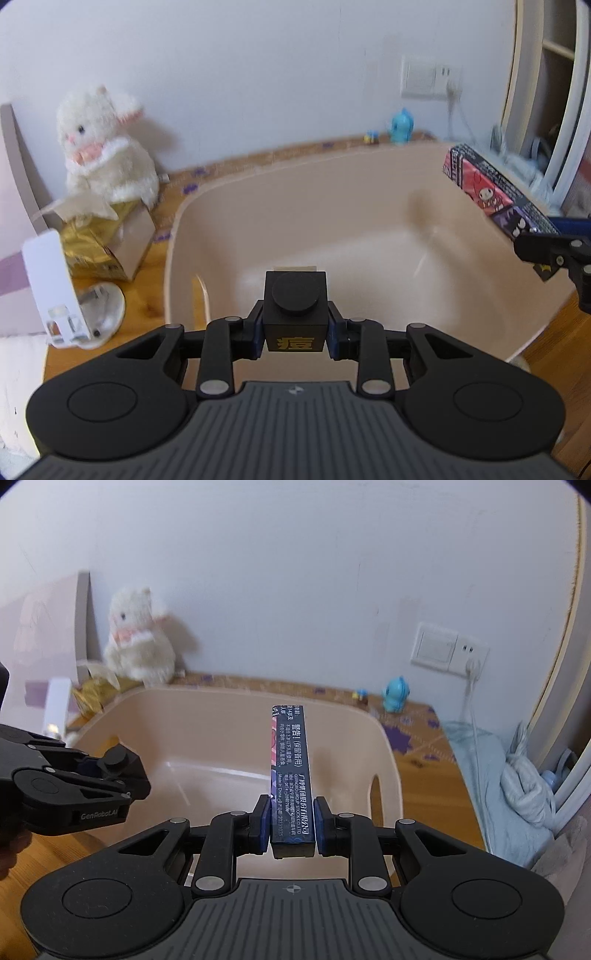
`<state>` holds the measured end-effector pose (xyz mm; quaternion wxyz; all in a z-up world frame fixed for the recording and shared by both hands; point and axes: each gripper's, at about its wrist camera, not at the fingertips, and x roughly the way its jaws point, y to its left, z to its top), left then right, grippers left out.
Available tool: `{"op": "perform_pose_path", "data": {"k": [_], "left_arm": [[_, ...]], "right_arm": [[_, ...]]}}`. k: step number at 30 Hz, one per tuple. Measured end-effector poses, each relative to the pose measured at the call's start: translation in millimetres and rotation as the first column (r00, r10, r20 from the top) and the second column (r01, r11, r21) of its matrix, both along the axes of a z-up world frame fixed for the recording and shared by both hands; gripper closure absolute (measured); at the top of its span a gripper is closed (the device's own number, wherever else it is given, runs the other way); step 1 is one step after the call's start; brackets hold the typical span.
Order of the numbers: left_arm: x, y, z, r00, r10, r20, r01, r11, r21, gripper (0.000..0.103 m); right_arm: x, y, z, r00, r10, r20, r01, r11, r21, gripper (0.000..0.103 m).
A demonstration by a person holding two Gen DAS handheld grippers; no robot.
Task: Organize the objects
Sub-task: 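Lift the black cube with the left tool while the right tool carries the strip box over the bin, then open the left gripper over the bin while the right gripper releases the strip box inside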
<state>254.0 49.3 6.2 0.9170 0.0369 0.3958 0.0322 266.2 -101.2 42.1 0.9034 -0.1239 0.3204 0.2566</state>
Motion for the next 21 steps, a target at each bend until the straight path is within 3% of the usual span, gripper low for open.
{"op": "perform_pose_path", "data": {"k": [7, 8, 11, 12, 13, 14, 17, 21], "left_arm": [[7.4, 0.0, -10.9, 0.998, -0.006, -0.055, 0.006, 1.000, -0.007, 0.068], [6.6, -0.3, -9.3, 0.999, -0.003, -0.052, 0.003, 1.000, -0.012, 0.066], [-0.9, -1.0, 0.9, 1.000, -0.012, -0.005, 0.011, 0.999, -0.031, 0.046], [-5.5, -2.2, 6.5, 1.000, -0.005, 0.014, 0.006, 1.000, -0.023, 0.028], [-9.1, -4.9, 12.0, 0.999, 0.001, 0.037, 0.000, 1.000, -0.013, 0.021], [-14.1, -6.9, 17.5, 0.998, 0.004, 0.063, -0.004, 1.000, -0.001, 0.020], [-26.1, -10.3, 30.8, 0.995, 0.007, 0.100, -0.009, 1.000, 0.026, 0.019], [-41.0, -5.7, 39.6, 0.994, 0.018, 0.108, -0.018, 1.000, 0.001, 0.016]], "right_arm": [[7.4, 6.3, -16.9, 0.999, 0.004, -0.049, -0.007, 0.998, -0.059, 0.080], [6.2, 5.5, -16.6, 0.999, 0.003, -0.046, -0.005, 0.998, -0.057, 0.072], [1.4, -0.3, -10.2, 1.000, -0.006, -0.019, 0.005, 0.999, -0.042, 0.059], [-1.4, -3.3, -6.9, 1.000, -0.010, -0.007, 0.010, 0.999, -0.035, 0.053], [-5.3, -5.9, -3.2, 1.000, -0.016, 0.007, 0.016, 0.999, -0.030, 0.041], [-9.7, -8.9, 0.6, 0.999, -0.021, 0.024, 0.022, 1.000, -0.023, 0.032], [-22.2, -17.9, 12.8, 0.998, -0.032, 0.052, 0.032, 0.999, 0.004, 0.023], [-40.4, -27.6, 23.7, 0.997, -0.036, 0.072, 0.034, 0.999, 0.028, 0.002]]}}
